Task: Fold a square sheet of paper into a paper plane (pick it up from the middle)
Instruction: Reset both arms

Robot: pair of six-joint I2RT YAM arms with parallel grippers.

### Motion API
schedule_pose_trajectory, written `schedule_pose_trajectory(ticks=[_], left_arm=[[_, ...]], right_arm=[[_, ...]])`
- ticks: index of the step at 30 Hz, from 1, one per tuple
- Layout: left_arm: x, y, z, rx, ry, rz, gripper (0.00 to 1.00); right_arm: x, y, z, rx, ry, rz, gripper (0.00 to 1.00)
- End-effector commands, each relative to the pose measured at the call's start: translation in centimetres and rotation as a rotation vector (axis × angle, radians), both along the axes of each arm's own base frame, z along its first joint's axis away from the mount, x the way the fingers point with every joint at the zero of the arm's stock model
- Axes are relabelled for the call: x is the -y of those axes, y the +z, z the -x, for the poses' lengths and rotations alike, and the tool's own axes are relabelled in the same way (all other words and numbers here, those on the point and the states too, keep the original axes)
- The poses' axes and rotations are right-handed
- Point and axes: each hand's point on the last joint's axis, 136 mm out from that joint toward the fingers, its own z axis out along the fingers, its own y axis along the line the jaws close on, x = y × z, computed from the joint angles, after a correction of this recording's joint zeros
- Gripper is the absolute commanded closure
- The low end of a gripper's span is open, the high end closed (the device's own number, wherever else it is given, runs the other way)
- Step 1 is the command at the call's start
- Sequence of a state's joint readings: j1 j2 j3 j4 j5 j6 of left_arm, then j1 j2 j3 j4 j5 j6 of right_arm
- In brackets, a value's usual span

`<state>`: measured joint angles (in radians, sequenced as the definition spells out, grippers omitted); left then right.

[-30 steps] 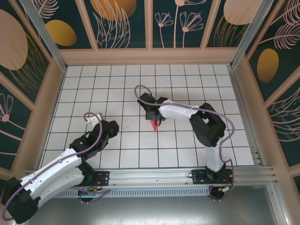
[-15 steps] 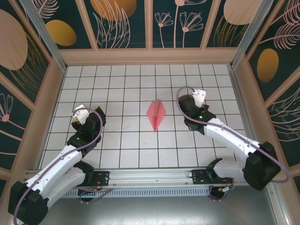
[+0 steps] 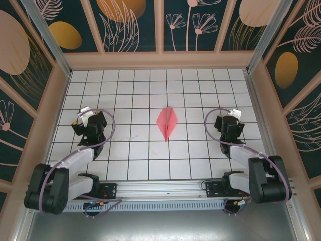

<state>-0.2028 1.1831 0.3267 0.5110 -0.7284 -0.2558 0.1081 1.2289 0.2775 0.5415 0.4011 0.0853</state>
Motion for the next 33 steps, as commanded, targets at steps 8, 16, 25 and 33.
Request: schedule_pose_trajectory(ticks=[8, 16, 25, 33], left_arm=[[2.1, 2.9, -3.0, 0.252, -0.212, -0.032, 0.01], [2.8, 1.9, -3.3, 0.287, -0.327, -0.037, 0.01], [1.0, 1.1, -4.1, 0.277, -0.275, 0.015, 0.01], [1.0, 1.1, -4.0, 0.280, -0.277, 0.013, 0.01]], right_arm=[[-3.5, 4.4, -5.0, 0.299, 0.328, -0.040, 0.16], [-2.8, 3.3, -4.4, 0.325, 0.321, -0.076, 0.15], [-2.2, 3.3, -4.5, 0.323, 0.279, -0.075, 0.01], [-2.2, 3.3, -4.5, 0.321, 0.281, -0.074, 0.01]])
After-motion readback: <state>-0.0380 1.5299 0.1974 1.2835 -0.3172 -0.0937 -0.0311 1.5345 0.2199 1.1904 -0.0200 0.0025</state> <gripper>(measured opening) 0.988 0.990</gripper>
